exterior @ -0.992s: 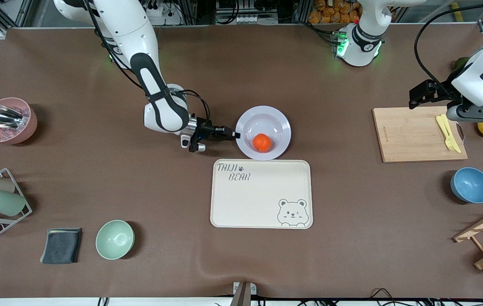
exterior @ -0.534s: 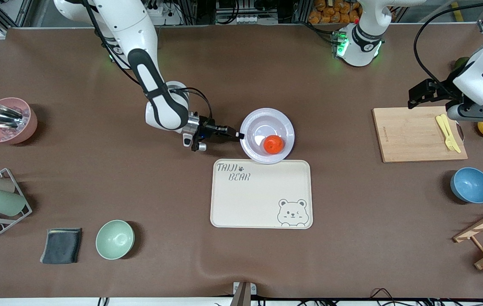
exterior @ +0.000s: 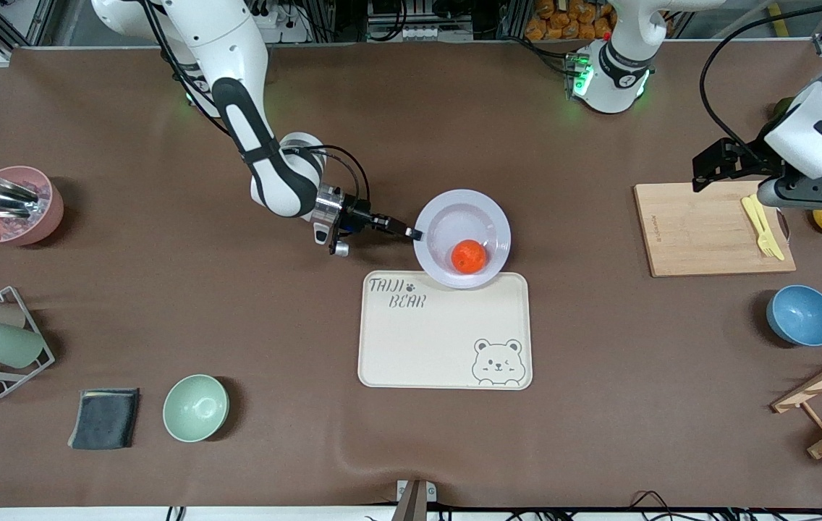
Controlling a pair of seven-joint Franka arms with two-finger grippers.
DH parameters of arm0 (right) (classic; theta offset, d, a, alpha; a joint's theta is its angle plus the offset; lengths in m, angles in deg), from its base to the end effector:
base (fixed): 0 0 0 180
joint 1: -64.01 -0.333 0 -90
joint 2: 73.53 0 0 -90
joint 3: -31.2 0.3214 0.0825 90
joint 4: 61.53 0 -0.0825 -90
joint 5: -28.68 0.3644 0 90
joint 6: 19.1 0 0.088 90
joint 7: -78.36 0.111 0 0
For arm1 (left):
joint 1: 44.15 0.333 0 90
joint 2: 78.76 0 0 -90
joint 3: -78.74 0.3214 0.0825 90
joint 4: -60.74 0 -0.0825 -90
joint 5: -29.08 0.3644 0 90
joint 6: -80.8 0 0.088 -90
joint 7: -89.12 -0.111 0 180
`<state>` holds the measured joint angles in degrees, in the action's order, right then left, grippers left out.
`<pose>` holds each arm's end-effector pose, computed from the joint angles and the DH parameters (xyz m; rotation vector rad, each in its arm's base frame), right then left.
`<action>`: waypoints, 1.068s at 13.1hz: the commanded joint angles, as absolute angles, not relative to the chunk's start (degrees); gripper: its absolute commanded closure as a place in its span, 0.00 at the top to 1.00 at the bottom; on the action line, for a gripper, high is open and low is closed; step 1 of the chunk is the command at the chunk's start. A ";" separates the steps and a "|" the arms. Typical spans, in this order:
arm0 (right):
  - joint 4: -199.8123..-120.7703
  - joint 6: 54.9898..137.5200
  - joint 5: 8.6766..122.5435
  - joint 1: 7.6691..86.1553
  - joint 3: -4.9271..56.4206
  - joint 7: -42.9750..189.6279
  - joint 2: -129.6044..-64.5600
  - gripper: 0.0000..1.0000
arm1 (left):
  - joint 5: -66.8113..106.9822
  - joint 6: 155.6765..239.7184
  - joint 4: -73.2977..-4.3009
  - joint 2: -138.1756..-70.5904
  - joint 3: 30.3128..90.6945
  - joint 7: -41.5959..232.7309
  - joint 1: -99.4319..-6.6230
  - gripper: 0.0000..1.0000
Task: Place orange and plate with both arms
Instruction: 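Grasp the white plate rim with the right gripper, then slide the white plate onto the bear tray with the right gripper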
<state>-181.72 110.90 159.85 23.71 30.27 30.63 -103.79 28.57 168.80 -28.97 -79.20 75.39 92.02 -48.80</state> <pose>0.4266 0.3778 0.1811 -1.8179 0.5241 0.0668 0.5280 -0.0751 0.6211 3.1322 -0.1397 -0.0599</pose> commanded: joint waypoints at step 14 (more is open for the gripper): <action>-160.23 120.20 163.68 27.71 28.38 25.97 -117.39 0.00 | 30.04 169.48 -28.21 -79.90 74.70 91.93 -48.46 1.00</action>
<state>-161.80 119.64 163.04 27.21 28.00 27.09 -117.01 28.77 169.30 -28.97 -79.61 75.31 92.02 -48.77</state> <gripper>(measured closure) 0.956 0.000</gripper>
